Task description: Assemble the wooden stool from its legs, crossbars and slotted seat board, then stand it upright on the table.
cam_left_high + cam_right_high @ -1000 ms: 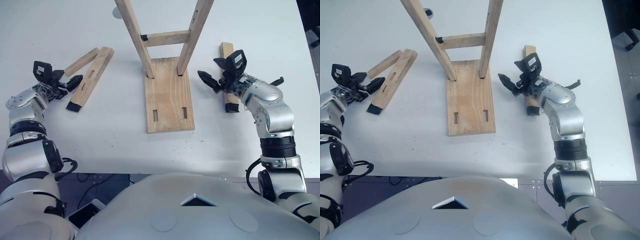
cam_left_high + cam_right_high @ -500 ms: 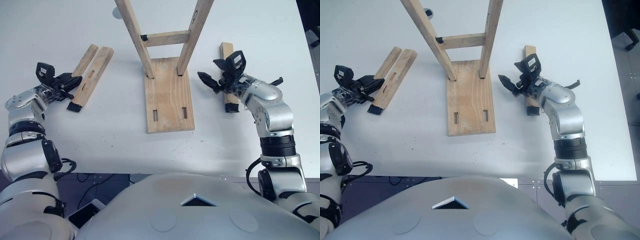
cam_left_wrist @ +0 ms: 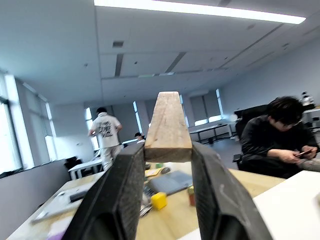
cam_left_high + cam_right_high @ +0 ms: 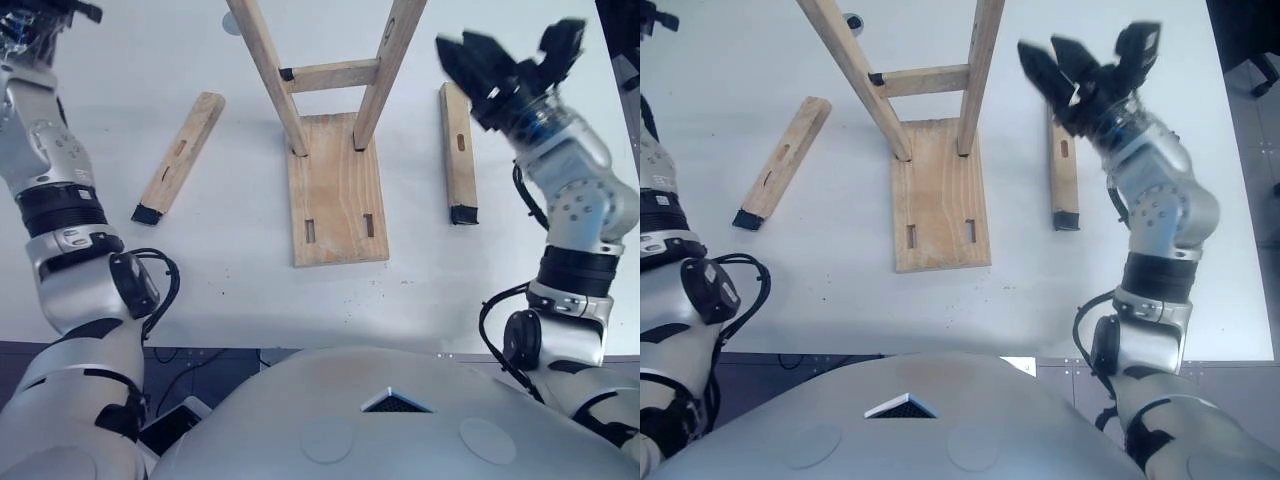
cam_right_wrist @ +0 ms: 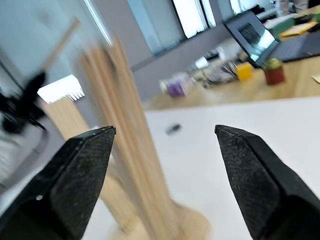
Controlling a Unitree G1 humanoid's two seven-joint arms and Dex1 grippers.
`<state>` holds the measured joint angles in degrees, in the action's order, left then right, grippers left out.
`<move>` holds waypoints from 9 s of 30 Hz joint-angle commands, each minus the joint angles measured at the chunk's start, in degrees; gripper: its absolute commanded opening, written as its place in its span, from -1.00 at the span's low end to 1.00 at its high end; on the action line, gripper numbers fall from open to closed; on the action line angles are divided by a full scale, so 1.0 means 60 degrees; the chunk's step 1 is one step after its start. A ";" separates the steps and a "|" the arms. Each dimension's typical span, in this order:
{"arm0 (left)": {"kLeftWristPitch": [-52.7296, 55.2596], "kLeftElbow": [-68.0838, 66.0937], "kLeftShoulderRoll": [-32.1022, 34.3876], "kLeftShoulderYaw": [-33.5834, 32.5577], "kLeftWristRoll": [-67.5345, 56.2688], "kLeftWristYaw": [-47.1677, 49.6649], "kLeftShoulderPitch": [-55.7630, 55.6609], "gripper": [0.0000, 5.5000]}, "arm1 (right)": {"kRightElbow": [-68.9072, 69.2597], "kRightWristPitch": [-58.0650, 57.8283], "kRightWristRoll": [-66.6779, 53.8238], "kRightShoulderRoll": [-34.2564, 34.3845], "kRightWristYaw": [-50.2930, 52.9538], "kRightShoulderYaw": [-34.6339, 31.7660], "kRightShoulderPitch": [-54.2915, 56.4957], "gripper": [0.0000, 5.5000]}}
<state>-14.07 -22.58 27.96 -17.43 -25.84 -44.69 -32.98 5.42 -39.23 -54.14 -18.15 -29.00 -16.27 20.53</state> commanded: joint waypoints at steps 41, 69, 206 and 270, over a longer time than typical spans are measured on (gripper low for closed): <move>0.1702 0.6033 -0.0991 0.3305 0.1104 0.0635 0.2194 -0.18 | 0.1403 -0.0019 -0.7013 0.0867 0.5640 -0.0208 0.1427 -0.86; 0.2231 0.5494 -0.1422 -0.0005 0.2249 0.6073 0.2059 0.11 | 0.1331 0.2056 0.2433 0.0312 0.4658 0.0537 -0.3297 -0.86; 0.5843 0.7153 0.0707 0.2165 -0.2587 -0.2481 0.5775 -0.28 | 0.0935 -0.0770 0.1098 -0.3363 -0.2565 0.1352 -0.2778 0.30; 0.5612 0.7142 0.4486 0.4391 0.1443 -0.1941 0.4849 0.01 | 0.0682 0.0030 0.3001 -0.2441 -0.2107 0.1581 -0.3593 0.30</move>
<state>19.78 19.00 54.22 10.02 -17.24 -55.63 -3.87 9.51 -40.08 -36.69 -34.09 -42.21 -6.95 -0.79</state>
